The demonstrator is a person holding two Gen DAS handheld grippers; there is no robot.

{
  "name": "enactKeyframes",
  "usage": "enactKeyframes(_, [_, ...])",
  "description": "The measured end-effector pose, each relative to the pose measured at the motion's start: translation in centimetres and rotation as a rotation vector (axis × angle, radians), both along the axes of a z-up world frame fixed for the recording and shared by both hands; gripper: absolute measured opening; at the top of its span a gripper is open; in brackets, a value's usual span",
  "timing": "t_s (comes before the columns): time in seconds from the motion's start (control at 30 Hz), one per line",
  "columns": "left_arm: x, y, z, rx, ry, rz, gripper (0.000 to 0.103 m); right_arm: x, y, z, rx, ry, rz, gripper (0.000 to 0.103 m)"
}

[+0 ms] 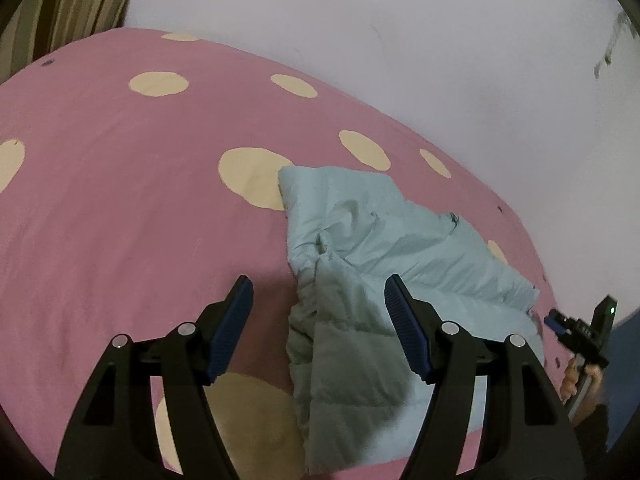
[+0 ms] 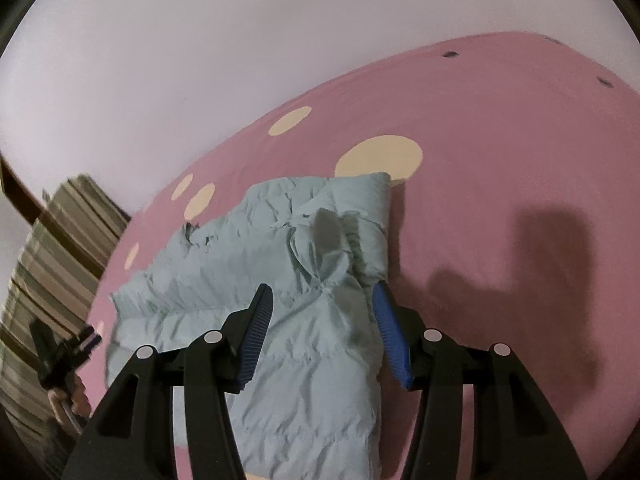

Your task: Fold large clothes

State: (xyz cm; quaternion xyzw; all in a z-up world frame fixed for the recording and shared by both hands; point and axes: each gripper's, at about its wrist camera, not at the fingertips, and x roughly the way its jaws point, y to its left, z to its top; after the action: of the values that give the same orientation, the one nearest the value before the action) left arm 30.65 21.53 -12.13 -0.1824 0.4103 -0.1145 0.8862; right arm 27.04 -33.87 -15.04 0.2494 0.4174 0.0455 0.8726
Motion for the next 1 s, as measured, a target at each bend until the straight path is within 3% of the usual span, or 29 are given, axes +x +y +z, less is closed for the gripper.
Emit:
enactKeyframes(0.2, [2.8,-0.8,-1.0,-0.029,0.022,-0.053,0.068,2.6,1.0,-0.6,-0.099,-0.013,0.062,0.058])
enactKeyframes(0.43, [6.1,-1.6,-2.1,-0.036,0.066,-0.105,0.068,4.9,1.0,-1.9,-0.078,0.005,0.105,0.058])
enactKeyframes(0.7, [7.3,-2.3,-2.8,-0.022,0.081,-0.142,0.066,5.5,1.3,-2.8,-0.084,0.015,0.123,0.055])
enactKeyframes(0.8, [7.0,-2.8,-2.7,0.002,0.075,-0.163,0.046,5.6,1.7,-3.0,-0.096,0.022,0.140,0.037])
enactKeyframes(0.9, [7.0,-3.9,-2.9,0.071,0.088,-0.173,0.012,5.6,2.2,-3.0,-0.122,0.024,0.151,0.018])
enactKeyframes(1.0, [6.4,-4.4,-2.2,0.112,0.060,-0.167,0.004,5.0,2.5,-2.3,-0.142,0.003,0.147,0.009])
